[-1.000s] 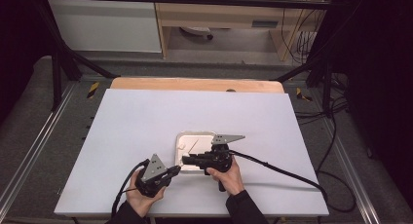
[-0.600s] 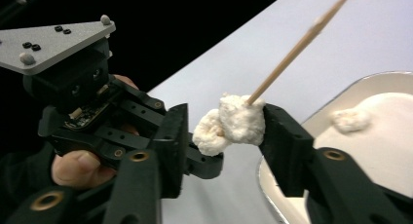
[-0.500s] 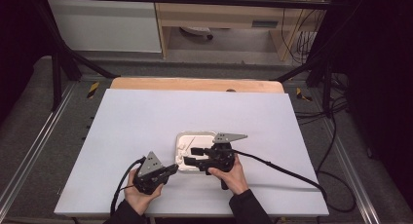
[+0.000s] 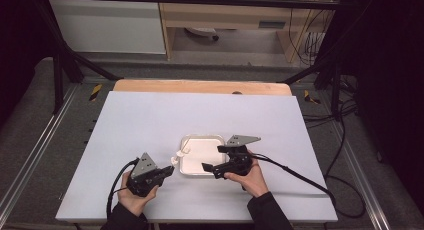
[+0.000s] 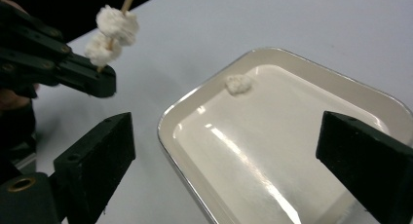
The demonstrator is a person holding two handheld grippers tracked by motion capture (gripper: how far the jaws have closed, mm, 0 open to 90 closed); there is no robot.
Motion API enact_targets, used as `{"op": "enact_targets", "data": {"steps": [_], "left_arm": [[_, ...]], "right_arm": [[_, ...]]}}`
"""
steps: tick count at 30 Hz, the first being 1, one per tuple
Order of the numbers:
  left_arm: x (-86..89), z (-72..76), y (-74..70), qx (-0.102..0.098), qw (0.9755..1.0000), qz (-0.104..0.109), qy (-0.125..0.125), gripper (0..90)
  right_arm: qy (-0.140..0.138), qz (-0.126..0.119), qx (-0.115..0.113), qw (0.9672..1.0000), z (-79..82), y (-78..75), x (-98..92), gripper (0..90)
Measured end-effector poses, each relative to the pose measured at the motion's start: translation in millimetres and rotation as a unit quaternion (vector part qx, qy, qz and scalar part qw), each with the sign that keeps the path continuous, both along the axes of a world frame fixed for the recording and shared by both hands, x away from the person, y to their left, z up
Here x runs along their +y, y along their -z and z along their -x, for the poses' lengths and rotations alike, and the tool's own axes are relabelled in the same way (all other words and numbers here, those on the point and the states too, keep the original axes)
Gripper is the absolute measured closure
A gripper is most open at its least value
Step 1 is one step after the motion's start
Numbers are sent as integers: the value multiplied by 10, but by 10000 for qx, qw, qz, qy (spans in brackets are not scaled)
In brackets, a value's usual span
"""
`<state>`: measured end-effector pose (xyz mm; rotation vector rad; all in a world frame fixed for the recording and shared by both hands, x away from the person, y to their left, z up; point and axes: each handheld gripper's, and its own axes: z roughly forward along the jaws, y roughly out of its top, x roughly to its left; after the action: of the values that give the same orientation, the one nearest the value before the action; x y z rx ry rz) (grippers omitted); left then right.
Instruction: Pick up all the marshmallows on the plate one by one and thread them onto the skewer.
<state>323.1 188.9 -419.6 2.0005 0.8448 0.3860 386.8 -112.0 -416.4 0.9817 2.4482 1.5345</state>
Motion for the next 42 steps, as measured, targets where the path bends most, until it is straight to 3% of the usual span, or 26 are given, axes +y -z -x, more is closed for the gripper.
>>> {"op": "enact_targets", "data": {"steps": [4, 12, 19, 29, 42], "left_arm": [[61, -17, -11, 85, 10000, -38, 11, 888], [189, -12, -15, 148, 9999, -47, -12, 888], [224, -22, -4, 137, 9999, -56, -8, 888], [258, -37, 9, 139, 9999, -7, -41, 887], [282, -60, 17, 171, 9998, -6, -98, 888]], "right_arm": [[9, 304, -63, 9995, -12, 29, 1, 52], [270, 353, -125, 9989, -99, -28, 36, 30], [377, 463, -89, 9982, -235, -83, 229, 7], [465, 785, -18, 9958, -427, -15, 551, 14], [483, 925, 3, 9945, -551, 75, 744, 91]]}}
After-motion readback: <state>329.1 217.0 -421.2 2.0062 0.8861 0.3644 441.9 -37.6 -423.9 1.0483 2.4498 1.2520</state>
